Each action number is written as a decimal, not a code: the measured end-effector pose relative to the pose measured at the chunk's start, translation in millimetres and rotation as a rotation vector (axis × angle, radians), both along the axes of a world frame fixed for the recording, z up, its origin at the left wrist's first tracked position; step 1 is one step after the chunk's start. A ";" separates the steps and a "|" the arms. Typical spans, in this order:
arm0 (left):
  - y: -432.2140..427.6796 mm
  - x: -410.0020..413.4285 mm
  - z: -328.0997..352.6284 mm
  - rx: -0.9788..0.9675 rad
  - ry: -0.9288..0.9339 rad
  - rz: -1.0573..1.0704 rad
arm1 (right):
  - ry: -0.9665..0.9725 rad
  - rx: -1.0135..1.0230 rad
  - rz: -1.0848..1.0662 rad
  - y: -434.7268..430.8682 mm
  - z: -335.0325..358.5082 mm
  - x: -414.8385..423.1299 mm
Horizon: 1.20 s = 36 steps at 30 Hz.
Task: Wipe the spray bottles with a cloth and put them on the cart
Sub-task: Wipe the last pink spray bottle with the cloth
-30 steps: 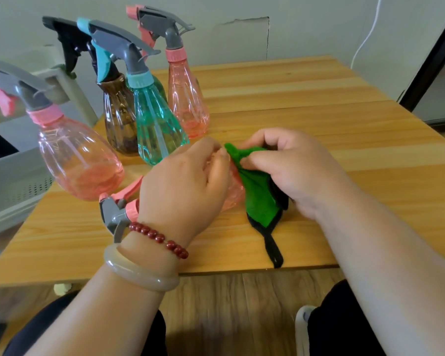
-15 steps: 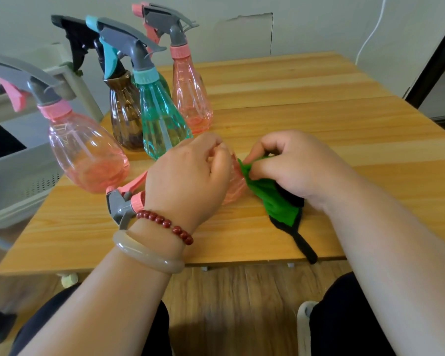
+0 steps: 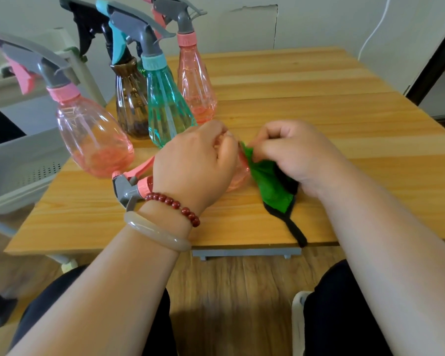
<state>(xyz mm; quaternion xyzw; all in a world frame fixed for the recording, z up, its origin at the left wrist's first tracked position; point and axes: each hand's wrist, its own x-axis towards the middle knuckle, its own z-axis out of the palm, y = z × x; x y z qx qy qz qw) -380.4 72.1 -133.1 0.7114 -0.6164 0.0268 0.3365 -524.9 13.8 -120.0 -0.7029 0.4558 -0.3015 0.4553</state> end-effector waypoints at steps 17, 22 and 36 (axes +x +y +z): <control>1.8 0.7 0.8 0.003 -0.015 0.008 | -0.090 -0.072 0.187 0.3 10.6 -9.3; 1.4 0.0 0.5 -0.007 -0.014 -0.009 | 0.232 -0.163 0.260 -1.5 9.7 -15.1; 0.1 0.4 0.9 -0.014 -0.010 -0.017 | 0.296 -0.320 0.191 2.5 13.5 -14.6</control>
